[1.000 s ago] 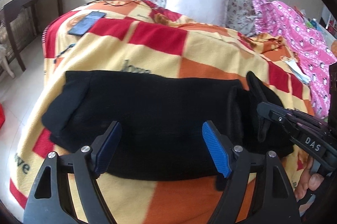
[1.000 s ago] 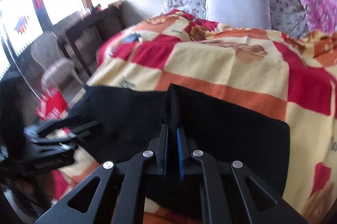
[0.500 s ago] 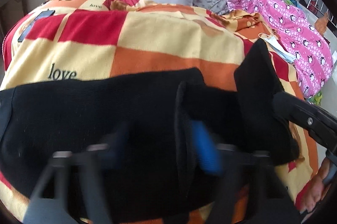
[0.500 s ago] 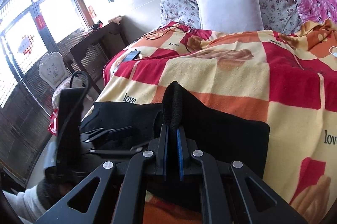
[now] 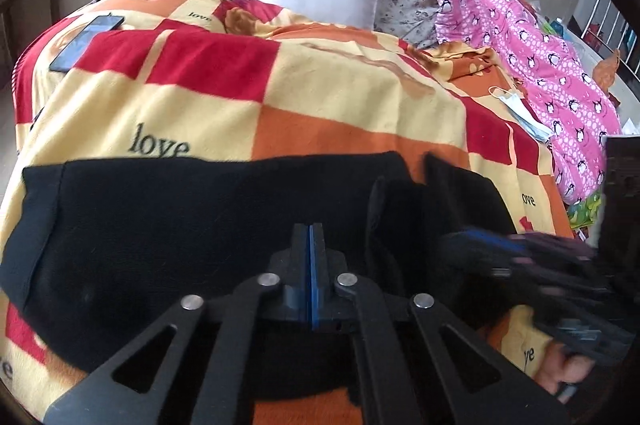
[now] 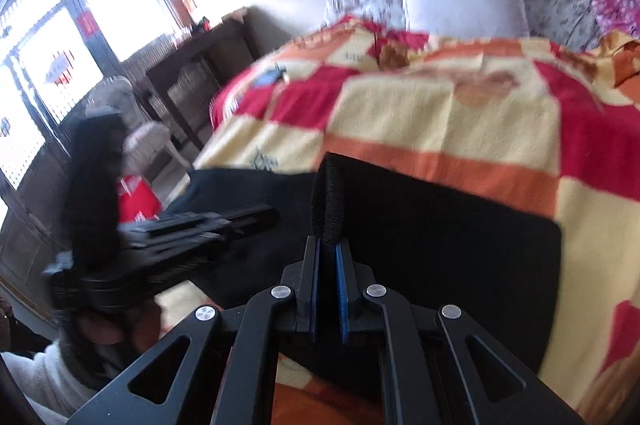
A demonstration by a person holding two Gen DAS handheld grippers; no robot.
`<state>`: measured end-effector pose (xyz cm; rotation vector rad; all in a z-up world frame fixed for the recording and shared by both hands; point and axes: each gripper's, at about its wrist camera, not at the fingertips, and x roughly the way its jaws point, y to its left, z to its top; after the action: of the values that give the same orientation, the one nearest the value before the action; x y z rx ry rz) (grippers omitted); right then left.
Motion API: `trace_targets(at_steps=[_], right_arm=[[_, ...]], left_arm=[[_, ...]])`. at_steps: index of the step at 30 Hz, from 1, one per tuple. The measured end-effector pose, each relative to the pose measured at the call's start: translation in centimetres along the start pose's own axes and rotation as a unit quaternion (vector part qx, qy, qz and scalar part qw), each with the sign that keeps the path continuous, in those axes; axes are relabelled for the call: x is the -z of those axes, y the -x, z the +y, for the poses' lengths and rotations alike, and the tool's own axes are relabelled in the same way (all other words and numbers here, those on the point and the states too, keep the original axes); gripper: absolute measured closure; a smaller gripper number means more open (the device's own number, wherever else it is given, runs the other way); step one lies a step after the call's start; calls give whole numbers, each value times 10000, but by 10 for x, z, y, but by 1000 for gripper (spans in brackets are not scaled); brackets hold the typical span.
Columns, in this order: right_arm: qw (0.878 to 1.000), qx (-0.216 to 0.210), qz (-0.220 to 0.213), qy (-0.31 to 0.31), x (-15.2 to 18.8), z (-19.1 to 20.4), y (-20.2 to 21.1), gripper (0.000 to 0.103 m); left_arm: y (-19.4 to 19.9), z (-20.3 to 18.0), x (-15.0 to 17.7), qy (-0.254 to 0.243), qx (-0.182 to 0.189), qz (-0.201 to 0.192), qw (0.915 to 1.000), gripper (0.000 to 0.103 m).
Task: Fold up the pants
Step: 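Grasp the folded pants edge with the right gripper and lift it, then lift the pants end with the right gripper and fold it toward the left gripper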
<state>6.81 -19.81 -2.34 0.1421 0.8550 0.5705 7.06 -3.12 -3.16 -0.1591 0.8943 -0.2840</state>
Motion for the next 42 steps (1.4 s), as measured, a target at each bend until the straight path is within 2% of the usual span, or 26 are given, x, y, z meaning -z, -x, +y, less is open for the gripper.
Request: trace_targets(at_steps=[1,3,5,6,7,12,15,18,20,24,31,33,37,39,42], right_arm=[[9999,35,164,15,2,1,-14,95],[9996,1,281,-20,6,1,-28,89],[9997,-38,223,-39,7,2,-28,84],[9997,-127,207,-57,6,3,-25,78],[9996,-203,174,-57,6,4,-20,77],[9997,-227,-98,28,2,10,8,77],[9998,18,-177,57,2,11,13,81],[9996,258,-9,97,5,9,1,85],[9989,345,254,173,8,12,-18,85],[9976,439,326,423,10,29,-28,81],[9992,109,76,390,-3,41,-5,79],[9990,27,62,443,-5,48,-5,70],[9983,-85,154,551,-8,62,-17,61],[9978,-153,230,598,-10,68,-25,50],[9965,-273,366,702,-14,80,-39,46]], left_arm=[[3,2,1,35,-38,-31,10000,99],[11,10,5,127,-134,-76,9998,84],[20,19,9,246,-257,-201,9992,54],[25,22,10,269,-315,-269,9988,53],[27,24,11,278,-361,-304,9985,52],[41,36,19,355,-675,-453,9961,49],[48,42,23,353,-892,-543,9939,48],[55,46,27,363,-1057,-639,9917,45],[58,50,30,385,-1130,-684,9905,42],[62,57,33,452,-1211,-691,9892,40],[70,67,38,645,-1178,-726,9883,31],[72,69,40,698,-1185,-728,9878,29],[75,73,43,763,-1197,-701,9874,27],[77,77,46,827,-1178,-692,9872,26],[82,85,51,974,-1162,-692,9860,21]])
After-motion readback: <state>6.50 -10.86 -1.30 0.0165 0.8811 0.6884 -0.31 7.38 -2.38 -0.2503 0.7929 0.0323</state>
